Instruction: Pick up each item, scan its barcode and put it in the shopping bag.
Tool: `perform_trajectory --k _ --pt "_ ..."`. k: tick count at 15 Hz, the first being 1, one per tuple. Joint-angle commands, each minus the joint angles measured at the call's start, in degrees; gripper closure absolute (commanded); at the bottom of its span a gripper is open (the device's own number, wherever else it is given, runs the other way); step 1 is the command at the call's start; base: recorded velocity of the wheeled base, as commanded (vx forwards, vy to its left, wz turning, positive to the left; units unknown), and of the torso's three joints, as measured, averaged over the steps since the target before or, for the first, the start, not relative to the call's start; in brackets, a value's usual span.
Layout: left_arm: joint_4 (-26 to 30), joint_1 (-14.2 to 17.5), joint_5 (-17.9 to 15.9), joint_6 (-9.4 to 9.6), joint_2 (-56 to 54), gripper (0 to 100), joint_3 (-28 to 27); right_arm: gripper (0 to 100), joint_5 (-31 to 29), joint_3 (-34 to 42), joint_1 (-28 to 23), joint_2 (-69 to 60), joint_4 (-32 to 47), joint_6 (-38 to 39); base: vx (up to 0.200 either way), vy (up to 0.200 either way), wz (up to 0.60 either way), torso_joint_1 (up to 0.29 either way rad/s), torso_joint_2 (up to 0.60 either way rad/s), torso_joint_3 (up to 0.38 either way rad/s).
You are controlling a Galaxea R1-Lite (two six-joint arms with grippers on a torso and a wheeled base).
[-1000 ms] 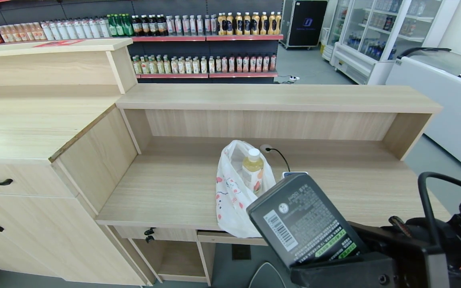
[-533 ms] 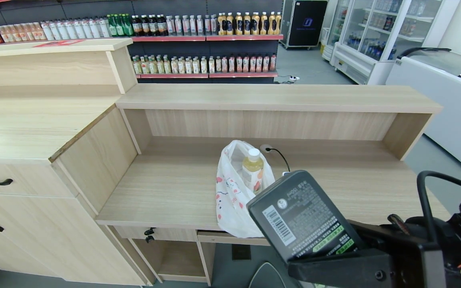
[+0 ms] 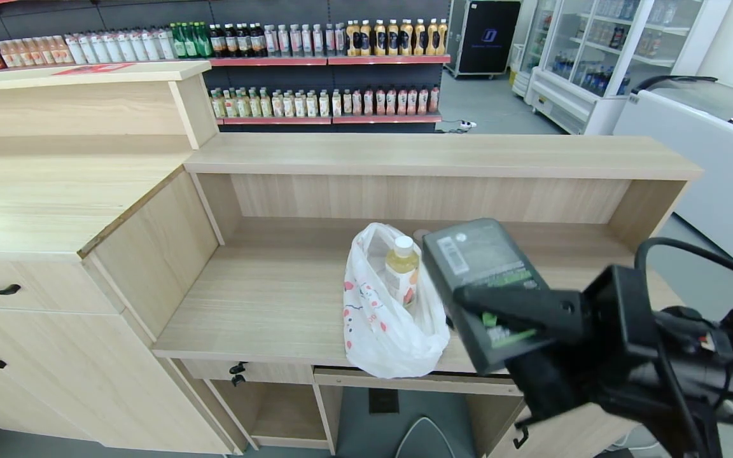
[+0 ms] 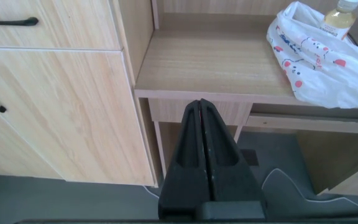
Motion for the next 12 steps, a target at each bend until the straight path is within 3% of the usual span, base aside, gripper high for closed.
perform_trajectory --k 1,3,4,6,9,12 --pt "0.0 0.0 0.0 0.02 0.0 100 0.0 100 -18.6 1.0 -7.5 -0.7 0.6 29.2 0.000 0.000 0.00 0.000 0.00 0.000" --pt "0.0 0.0 0.0 0.02 0.0 100 0.0 100 -30.6 2.9 -11.3 -0.6 0.6 45.3 0.000 0.000 0.00 0.000 0.00 0.000" --pt "0.0 0.0 0.0 0.02 0.0 100 0.0 100 -39.1 3.7 -18.5 -0.3 0.8 58.8 0.000 0.000 0.00 0.000 0.00 0.000" --pt "0.0 0.1 0.0 0.02 0.0 100 0.0 100 -41.0 4.9 -29.5 -0.6 6.5 75.2 0.000 0.000 0.00 0.000 0.00 0.000" --pt "0.0 0.0 0.0 0.02 0.0 100 0.0 100 -41.1 4.8 -45.9 -0.4 21.1 86.4 0.000 0.000 0.00 0.000 0.00 0.000" --pt "0.0 0.0 0.0 0.02 0.0 100 0.0 100 -40.6 4.0 -51.2 0.5 22.6 92.2 0.000 0.000 0.00 0.000 0.00 0.000"
